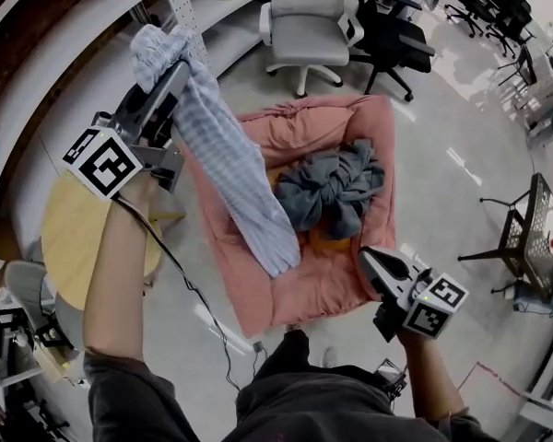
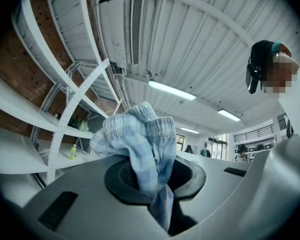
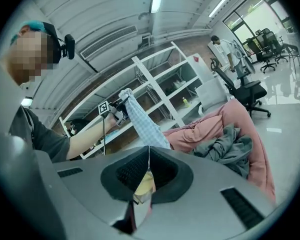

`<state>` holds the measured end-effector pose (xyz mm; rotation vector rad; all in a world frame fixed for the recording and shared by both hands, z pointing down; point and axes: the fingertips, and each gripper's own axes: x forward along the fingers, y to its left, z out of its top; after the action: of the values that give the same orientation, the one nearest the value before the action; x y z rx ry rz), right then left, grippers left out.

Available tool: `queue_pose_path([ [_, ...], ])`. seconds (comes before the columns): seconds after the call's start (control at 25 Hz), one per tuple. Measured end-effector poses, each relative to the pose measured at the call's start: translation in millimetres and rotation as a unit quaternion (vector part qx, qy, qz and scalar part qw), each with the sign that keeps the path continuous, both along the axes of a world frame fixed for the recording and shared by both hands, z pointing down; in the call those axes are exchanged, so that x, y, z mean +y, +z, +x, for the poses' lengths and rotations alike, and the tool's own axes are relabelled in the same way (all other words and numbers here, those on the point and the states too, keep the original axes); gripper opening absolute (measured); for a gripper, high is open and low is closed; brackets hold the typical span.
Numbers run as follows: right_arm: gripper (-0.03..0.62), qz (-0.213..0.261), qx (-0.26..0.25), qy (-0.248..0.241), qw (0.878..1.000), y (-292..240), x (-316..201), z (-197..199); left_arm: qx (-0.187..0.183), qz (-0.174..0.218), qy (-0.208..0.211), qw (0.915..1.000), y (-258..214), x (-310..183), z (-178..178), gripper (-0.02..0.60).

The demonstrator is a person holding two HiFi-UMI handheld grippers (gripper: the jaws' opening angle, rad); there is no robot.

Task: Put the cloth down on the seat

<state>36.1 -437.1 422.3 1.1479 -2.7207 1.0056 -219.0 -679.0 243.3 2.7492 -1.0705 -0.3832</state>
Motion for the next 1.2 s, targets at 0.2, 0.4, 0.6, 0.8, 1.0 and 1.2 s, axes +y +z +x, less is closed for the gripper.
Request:
queue_pose_path([
  [0.2,0.017,-0.03,-0.017,-0.016,0.999,18,-27,-33,-0.008,-0.018,-0.049,0.9986,46,-68,-44,0.072],
  [0.4,0.017,-0.033,-0.012,-0.054,0.998,29,-47,-69,-0.024,-0.059,-0.103,0.9927,117,-129,-87,0.074],
  [0.6,0.016,-0.041,-0.011,-0.077,0.996,43,-62,-95,-0.086,-0.077,-0.149,0.9821,169,-160,-102,0.079],
  [0.8,0.016,-0.004,-0.005,-0.099,0.995,46,-91,-126,-0.153,-0.076,-0.167,0.971,208,-162,-102,0.083],
  [1.0,0.017,0.073,0.019,-0.141,0.987,41,-131,-162,-0.227,-0.054,-0.174,0.9568,243,-158,-95,0.094],
  [1.2,0.017,0.105,0.023,-0.167,0.98,35,-160,-195,-0.295,-0.035,-0.179,0.9379,262,-160,-98,0.112],
])
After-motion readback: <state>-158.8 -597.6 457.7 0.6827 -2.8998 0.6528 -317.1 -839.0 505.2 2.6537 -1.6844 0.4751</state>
